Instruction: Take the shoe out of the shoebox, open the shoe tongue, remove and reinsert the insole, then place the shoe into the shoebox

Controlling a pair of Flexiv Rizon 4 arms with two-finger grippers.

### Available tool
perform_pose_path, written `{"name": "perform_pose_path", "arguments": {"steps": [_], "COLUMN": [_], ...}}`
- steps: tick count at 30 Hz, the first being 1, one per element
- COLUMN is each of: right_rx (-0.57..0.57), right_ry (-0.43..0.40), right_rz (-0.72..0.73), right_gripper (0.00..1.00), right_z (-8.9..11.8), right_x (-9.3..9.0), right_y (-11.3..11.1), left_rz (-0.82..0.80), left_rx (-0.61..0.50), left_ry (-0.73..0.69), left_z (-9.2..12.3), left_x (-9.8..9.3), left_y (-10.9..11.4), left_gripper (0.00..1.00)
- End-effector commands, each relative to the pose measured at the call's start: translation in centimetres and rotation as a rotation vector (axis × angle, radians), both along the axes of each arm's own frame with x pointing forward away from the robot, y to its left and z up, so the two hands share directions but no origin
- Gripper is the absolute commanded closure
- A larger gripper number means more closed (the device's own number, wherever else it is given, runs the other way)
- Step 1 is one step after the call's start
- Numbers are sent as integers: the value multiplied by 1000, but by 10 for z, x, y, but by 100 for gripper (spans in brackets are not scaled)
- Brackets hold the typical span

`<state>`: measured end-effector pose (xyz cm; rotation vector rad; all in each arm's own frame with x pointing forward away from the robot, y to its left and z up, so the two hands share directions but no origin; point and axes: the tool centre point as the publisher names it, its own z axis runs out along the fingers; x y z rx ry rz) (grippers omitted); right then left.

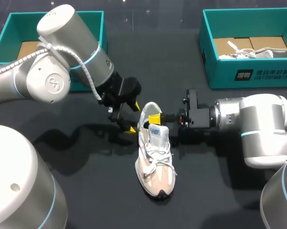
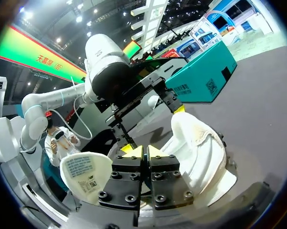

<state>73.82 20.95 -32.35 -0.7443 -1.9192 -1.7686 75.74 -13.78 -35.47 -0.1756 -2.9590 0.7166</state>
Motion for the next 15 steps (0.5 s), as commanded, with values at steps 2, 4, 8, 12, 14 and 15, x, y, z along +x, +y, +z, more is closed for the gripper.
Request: {"name": "perform_pose_path", "arguments": {"steps": [2,4,8,12,14,15], "right_rx": [-9,-12,-28,-50,-61,-66], "right_ry": [-36,-58,-88,-102,-106,-108], "right_rz": [-10,-10,-4,1,0,-2], "right_gripper": [61,55,50,47,44,44], "right_z": [12,16,24,28,30,30], "right_x": [-2,0,6,11,13,13], "right_y": [1,2,3,2,1,0], "left_rz": [-1,-1,-1,-2,-3,-4], "left_rx": [0,0,0,-7,-10,-11], "left_ry": [1,1,1,-5,-8,-10], "left_z": [-1,-1,-1,4,5,6], "left_x": [0,0,0,1,1,2], "left_y": [0,0,0,4,6,7], "left_gripper": [0,0,0,0,0,0]}}
